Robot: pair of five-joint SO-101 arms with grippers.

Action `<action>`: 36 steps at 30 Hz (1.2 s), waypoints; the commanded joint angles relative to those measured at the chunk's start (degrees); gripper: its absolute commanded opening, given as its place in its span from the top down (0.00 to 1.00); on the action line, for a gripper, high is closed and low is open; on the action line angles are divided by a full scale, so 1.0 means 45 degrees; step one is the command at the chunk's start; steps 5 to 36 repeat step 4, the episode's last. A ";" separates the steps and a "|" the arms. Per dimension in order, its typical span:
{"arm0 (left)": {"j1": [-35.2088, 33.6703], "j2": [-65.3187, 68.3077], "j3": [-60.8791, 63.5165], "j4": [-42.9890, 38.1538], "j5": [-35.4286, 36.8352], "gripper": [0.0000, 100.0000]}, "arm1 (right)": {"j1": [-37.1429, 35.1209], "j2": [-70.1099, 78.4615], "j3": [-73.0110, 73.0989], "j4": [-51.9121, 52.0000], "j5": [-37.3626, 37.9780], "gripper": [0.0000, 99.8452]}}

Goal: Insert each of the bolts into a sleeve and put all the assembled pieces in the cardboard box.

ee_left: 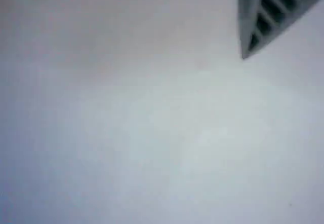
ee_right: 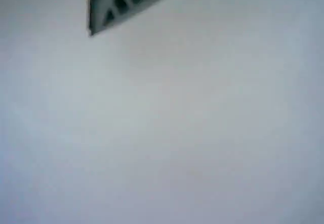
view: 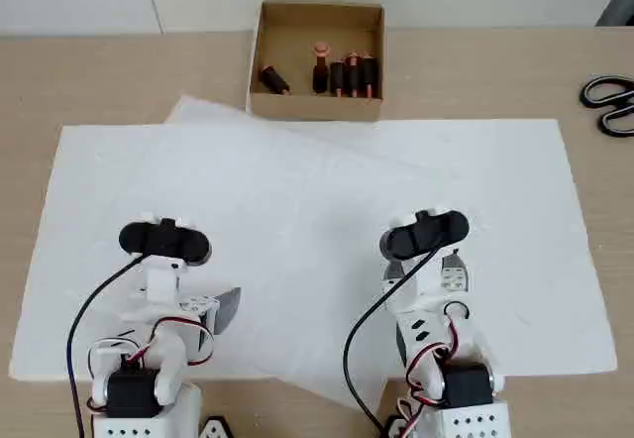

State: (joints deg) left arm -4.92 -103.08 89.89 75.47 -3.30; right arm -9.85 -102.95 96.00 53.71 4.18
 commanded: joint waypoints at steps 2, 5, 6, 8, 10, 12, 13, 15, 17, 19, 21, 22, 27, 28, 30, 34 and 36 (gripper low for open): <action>0.0078 -0.0078 -0.0049 -0.0274 0.0059 0.69 | 0.0068 -0.0225 0.0078 0.0010 0.0137 0.74; 0.0078 -0.0078 -0.0049 -0.0274 0.0059 0.69 | 0.0068 -0.0225 0.0078 0.0010 0.0137 0.74; 0.0078 -0.0078 -0.0049 -0.0274 0.0059 0.69 | 0.0068 -0.0225 0.0078 0.0010 0.0137 0.74; 0.0078 -0.0078 -0.0049 -0.0274 0.0059 0.69 | 0.0068 -0.0225 0.0078 0.0010 0.0137 0.74; 0.0078 -0.0078 -0.0049 -0.0274 0.0059 0.69 | 0.0068 -0.0225 0.0078 0.0010 0.0137 0.74; 0.0078 -0.0078 -0.0049 -0.0274 0.0059 0.69 | 0.0068 -0.0225 0.0078 0.0010 0.0137 0.74; 0.0078 -0.0078 -0.0049 -0.0274 0.0059 0.69 | 0.0068 -0.0225 0.0078 0.0010 0.0137 0.74; 0.0078 -0.0078 -0.0049 -0.0274 0.0059 0.69 | 0.0068 -0.0225 0.0078 0.0010 0.0137 0.74; 0.0078 -0.0078 -0.0049 -0.0274 0.0059 0.69 | 0.0068 -0.0225 0.0078 0.0010 0.0137 0.74; 0.0078 -0.0078 -0.0049 -0.0274 0.0059 0.69 | 0.0068 -0.0225 0.0078 0.0010 0.0137 0.74; 0.0078 -0.0078 -0.0049 -0.0274 0.0059 0.69 | 0.0068 -0.0225 0.0078 0.0010 0.0137 0.74; 0.0078 -0.0078 -0.0049 -0.0274 0.0059 0.69 | 0.0068 -0.0225 0.0078 0.0010 0.0137 0.74; 0.0078 -0.0078 -0.0049 -0.0274 0.0059 0.69 | 0.0068 -0.0225 0.0078 0.0010 0.0137 0.74; 0.0078 -0.0078 -0.0049 -0.0274 0.0059 0.69 | 0.0068 -0.0225 0.0078 0.0010 0.0137 0.74; 0.0078 -0.0078 -0.0049 -0.0274 0.0059 0.69 | 0.0068 -0.0225 0.0078 0.0010 0.0137 0.74; 0.0078 -0.0078 -0.0049 -0.0274 0.0059 0.69 | 0.0068 -0.0225 0.0078 0.0010 0.0137 0.74; 0.0078 -0.0078 -0.0049 -0.0274 0.0059 0.69 | 0.0068 -0.0225 0.0078 0.0010 0.0137 0.74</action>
